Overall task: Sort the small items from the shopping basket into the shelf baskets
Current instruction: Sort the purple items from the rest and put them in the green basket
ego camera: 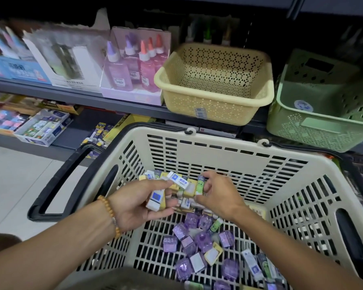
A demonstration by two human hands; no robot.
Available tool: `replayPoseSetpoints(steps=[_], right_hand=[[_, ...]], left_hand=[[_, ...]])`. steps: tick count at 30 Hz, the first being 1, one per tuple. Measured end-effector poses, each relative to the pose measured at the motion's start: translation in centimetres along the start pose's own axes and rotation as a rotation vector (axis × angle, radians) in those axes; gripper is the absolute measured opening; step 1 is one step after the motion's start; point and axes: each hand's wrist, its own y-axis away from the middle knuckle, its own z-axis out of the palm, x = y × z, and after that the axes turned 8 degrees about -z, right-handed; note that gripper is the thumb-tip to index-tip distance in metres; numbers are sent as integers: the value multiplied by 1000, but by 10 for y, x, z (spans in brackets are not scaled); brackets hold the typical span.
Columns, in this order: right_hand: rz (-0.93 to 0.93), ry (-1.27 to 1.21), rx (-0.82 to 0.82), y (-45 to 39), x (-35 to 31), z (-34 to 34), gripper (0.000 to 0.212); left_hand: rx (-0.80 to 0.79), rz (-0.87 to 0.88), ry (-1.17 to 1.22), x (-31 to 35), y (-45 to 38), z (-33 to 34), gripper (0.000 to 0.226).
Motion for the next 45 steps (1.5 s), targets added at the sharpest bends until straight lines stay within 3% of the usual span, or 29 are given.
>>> replayPoseSetpoints(steps=[2, 5, 8, 16, 23, 28, 32, 36, 38, 40, 42, 45], right_hand=[[-34, 87, -19, -6, 0, 9, 27], [-70, 134, 3, -11, 3, 19, 26], [-65, 83, 27, -14, 2, 20, 47], [-160, 227, 31, -25, -18, 36, 41], [-84, 175, 137, -16, -19, 28, 13], [32, 261, 243, 6, -2, 11, 16], [56, 346, 123, 8, -6, 20, 25], [-8, 175, -57, 4, -14, 21, 18], [13, 121, -54, 5, -15, 14, 13], [10, 47, 14, 9, -17, 3, 23], [-16, -206, 35, 14, -22, -8, 32], [-46, -547, -92, 19, -38, -20, 34]], left_hand=[[-2, 4, 29, 2, 2, -1, 18], [-23, 18, 135, 6, 6, -4, 20], [-35, 58, 227, 8, 12, -7, 25], [36, 130, 219, 9, 23, -18, 10], [30, 175, 171, 8, 19, -14, 18], [9, 178, 195, 10, 19, -12, 26], [20, 178, 172, 10, 16, -12, 34], [14, 162, 154, 11, 14, -12, 35], [17, 156, 124, 11, 11, -10, 36], [26, 142, 59, 10, 8, -5, 38], [15, 127, -10, 10, 6, 1, 40], [-35, 117, -78, 10, 4, 9, 45]])
